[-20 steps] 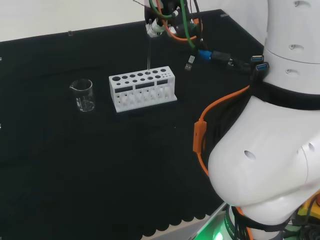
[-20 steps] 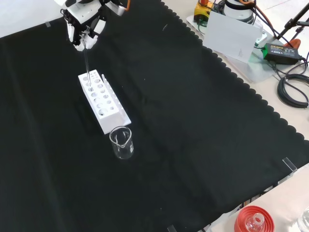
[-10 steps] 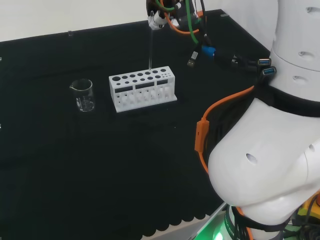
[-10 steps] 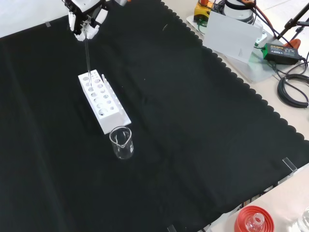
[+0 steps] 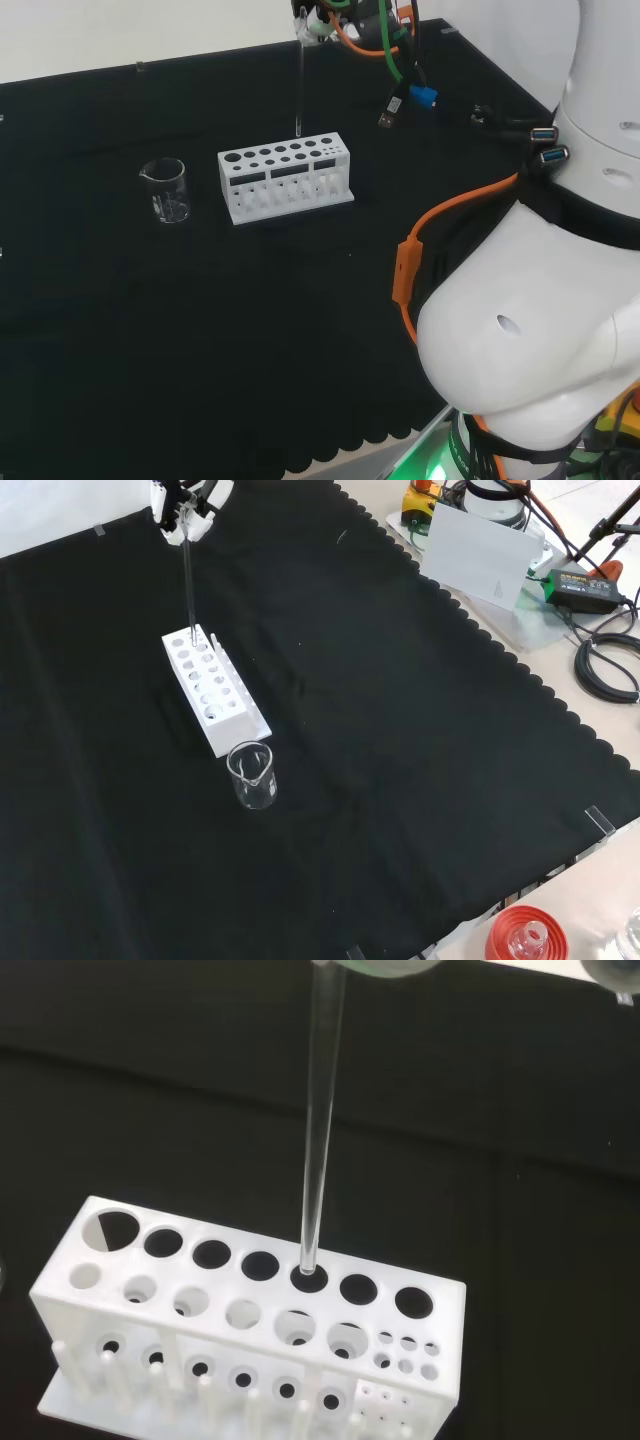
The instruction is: Take the glass rod from the white test tube rack.
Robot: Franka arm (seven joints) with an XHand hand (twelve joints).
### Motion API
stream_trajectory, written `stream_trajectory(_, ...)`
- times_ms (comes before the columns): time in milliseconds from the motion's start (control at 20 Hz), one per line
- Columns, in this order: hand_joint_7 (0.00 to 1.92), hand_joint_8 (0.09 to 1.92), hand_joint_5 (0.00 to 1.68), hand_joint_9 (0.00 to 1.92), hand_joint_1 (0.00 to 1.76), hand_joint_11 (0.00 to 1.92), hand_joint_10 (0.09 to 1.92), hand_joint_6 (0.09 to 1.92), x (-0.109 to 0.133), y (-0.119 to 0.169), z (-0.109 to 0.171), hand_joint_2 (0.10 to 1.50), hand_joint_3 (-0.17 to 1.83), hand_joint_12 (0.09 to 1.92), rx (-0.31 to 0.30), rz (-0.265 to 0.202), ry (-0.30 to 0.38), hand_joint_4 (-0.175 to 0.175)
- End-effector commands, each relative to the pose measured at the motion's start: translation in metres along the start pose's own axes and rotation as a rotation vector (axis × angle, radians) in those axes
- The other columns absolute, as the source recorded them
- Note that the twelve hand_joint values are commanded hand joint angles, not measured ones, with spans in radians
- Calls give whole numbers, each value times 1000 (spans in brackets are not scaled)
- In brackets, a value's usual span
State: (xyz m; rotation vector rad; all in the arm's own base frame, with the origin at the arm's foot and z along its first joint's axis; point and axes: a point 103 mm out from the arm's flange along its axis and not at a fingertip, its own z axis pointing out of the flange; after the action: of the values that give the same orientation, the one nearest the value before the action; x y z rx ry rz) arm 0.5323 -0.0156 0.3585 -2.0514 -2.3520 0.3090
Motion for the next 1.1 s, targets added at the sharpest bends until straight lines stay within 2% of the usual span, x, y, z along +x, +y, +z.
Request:
stream_trajectory(50,1237,679,1179,1770,1303,1634,344,688,14,-14,-15,1094,-175,527,1,-27,-11,-175)
stream_trajectory(300,1238,678,1180,1772,1303,1636,344,687,18,-20,-23,1094,-175,528,-11,-47,-9,-175)
stream_trajectory(1100,1240,674,1182,1777,1303,1638,341,683,24,-34,-41,1093,-175,529,-37,-61,-9,-175)
